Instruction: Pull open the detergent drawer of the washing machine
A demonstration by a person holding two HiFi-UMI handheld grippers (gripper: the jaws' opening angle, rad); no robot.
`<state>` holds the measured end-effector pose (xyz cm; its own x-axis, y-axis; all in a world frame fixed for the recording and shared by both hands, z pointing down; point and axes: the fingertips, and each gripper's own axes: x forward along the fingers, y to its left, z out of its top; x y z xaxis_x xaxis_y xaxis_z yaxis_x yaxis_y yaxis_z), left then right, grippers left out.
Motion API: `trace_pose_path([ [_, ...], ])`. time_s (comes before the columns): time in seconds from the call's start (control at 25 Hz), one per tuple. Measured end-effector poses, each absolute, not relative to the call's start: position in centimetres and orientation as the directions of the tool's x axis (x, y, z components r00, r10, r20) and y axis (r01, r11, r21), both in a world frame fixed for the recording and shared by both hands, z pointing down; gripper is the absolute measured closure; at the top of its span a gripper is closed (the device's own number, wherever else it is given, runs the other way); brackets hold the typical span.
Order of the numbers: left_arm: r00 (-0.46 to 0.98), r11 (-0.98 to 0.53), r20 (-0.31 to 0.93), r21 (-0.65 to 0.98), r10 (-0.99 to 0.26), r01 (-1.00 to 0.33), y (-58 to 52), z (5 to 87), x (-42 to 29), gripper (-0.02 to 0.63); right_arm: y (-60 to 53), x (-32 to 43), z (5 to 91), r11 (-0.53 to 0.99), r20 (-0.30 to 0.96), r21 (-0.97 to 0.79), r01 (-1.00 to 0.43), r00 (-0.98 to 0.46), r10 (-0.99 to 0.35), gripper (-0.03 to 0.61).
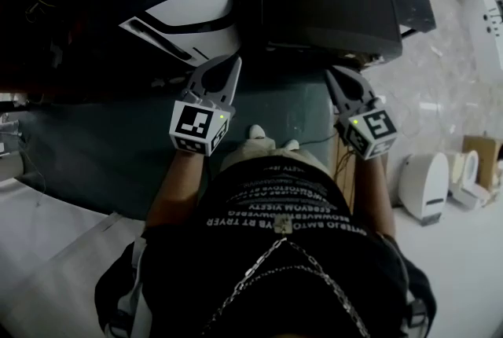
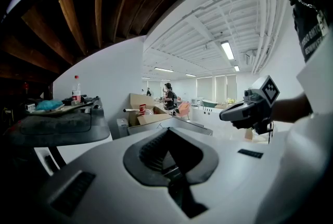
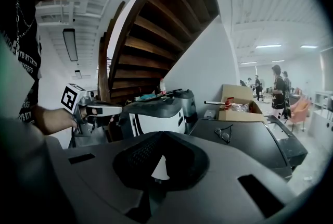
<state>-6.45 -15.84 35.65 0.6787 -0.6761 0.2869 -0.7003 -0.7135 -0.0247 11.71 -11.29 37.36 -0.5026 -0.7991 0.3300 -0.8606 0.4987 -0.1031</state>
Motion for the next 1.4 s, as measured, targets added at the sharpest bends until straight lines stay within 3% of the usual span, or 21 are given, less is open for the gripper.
trace_pose_path([
  [0.8,0.723,-0.757,0.317,0.021,-0.614,-0.653,-19.4,39.2,-8.8,0.609,-14.0,9.2,39.5,0.440,0.406,-0.105,-0.892,-0.442,-0.800,0.575],
  [1.4,0.695,-0.755,0.438,0.052,-0.571,-0.654,-22.9,45.3,-7.4,0.610,-18.3,11.3,45.7,0.422,0.471,-0.181,-0.888,-0.455,-0.756,0.575],
])
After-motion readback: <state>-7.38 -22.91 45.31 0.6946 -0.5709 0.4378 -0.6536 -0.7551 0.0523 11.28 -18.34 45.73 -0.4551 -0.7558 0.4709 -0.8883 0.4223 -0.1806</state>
